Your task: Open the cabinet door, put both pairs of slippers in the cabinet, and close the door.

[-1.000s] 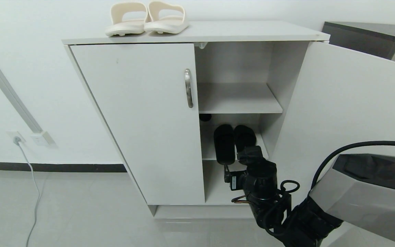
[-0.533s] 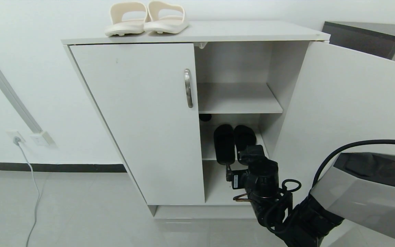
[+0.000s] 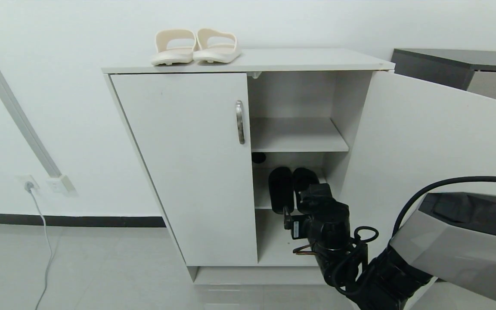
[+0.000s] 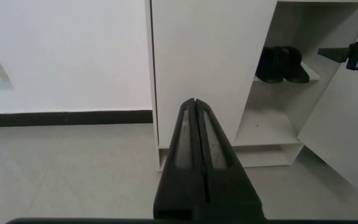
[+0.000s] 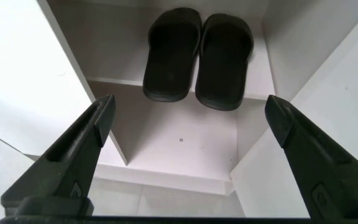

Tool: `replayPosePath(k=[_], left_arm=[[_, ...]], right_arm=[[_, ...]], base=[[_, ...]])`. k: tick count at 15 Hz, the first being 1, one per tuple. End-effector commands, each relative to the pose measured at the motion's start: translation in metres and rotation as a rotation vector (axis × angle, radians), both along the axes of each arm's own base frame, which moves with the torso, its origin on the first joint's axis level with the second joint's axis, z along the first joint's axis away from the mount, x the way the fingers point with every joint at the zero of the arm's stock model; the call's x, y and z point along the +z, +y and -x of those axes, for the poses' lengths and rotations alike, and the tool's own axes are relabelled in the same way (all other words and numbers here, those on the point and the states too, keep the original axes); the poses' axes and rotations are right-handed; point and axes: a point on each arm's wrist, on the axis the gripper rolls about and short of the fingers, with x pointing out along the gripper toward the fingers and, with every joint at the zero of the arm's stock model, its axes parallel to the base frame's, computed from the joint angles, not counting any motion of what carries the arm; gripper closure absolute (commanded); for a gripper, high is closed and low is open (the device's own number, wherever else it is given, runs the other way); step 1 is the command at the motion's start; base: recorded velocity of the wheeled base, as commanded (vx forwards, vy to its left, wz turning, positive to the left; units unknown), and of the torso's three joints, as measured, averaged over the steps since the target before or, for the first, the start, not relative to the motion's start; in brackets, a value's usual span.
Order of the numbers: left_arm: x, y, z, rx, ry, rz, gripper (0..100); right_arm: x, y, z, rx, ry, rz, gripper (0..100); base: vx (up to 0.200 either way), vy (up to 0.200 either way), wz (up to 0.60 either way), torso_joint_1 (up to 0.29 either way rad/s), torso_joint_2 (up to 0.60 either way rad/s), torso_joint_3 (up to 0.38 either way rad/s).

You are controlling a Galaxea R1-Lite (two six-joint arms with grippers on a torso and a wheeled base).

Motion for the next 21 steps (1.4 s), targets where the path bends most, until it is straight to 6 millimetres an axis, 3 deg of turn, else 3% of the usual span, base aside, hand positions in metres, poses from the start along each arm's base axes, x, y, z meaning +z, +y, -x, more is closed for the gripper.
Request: replayPosePath(k=[1,8,21], left_arm=[[0.0,0.0,-0.0001,0.0,0.001,0.0,100],[0.0,0.0,-0.0001,0.0,0.001,0.002,100],[0.0,0.0,-0.0001,0.002,0.001,0.002,100]], right_arm=[[-0.0025,0.0002,0.0,0.0,0.004,0.004,0],[-0.0066,0.002,0.0016,0.006,0.012,0.011,0],[-0.008,0.001,0.0025,0.006,0.017,0.013,0]], base=[[0.0,0.0,0.0,0.0,0.0,0.0],[0.0,0.0,0.0,0.0,0.0,0.0],[0.0,0.2,0.0,0.005,0.0,0.003]])
